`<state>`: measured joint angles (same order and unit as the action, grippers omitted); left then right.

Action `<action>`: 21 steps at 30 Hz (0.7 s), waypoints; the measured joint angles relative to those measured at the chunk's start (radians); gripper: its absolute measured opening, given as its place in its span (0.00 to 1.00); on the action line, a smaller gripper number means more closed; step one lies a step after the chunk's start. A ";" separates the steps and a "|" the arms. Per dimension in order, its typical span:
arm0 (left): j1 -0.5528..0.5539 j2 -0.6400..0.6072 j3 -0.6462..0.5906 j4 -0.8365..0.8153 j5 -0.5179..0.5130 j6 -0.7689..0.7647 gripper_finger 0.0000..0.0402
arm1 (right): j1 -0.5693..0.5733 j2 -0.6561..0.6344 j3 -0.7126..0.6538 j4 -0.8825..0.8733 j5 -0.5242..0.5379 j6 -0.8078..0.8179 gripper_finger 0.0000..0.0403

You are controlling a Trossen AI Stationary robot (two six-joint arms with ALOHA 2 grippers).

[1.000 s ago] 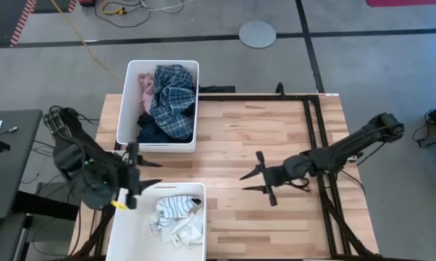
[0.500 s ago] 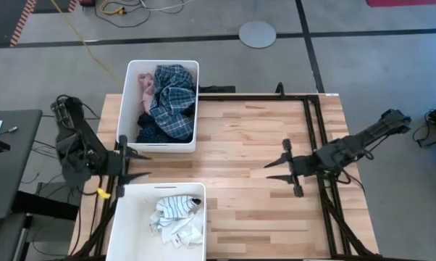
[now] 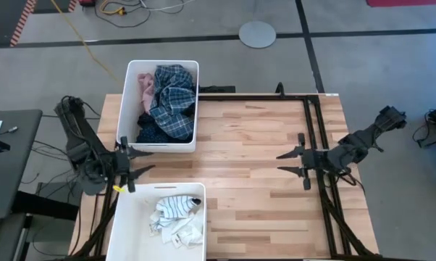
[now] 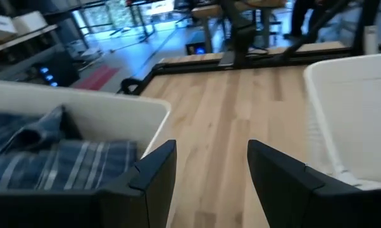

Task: Sort clothes
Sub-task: Return to Home Position

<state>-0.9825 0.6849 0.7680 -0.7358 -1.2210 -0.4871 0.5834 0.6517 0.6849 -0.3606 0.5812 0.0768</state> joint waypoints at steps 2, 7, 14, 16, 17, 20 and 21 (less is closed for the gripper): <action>0.000 -0.011 -0.031 -0.032 -0.026 -0.069 0.47 | 0.013 -0.019 0.000 -0.044 0.038 0.028 0.41; 0.000 -0.049 -0.076 -0.070 -0.137 -0.234 0.47 | 0.057 -0.061 0.000 -0.102 0.133 0.086 0.41; 0.000 -0.070 -0.085 -0.063 -0.274 -0.353 0.46 | 0.138 -0.064 0.000 -0.198 0.224 0.189 0.41; 0.000 -0.051 -0.085 -0.052 -0.286 -0.357 0.45 | 0.164 -0.063 0.000 -0.245 0.254 0.239 0.41; 0.000 -0.035 -0.085 -0.045 -0.290 -0.357 0.44 | 0.177 -0.062 0.000 -0.263 0.266 0.264 0.41; 0.000 0.015 -0.085 0.005 -0.298 -0.338 0.41 | 0.218 -0.063 0.000 -0.299 0.305 0.318 0.41; -0.001 0.028 -0.085 0.017 -0.294 -0.313 0.40 | 0.232 -0.063 0.000 -0.311 0.314 0.333 0.41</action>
<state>-0.9832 0.7124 0.6834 -0.7185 -1.5148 -0.8005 0.8156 0.5884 0.6849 -0.6715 0.8948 0.4101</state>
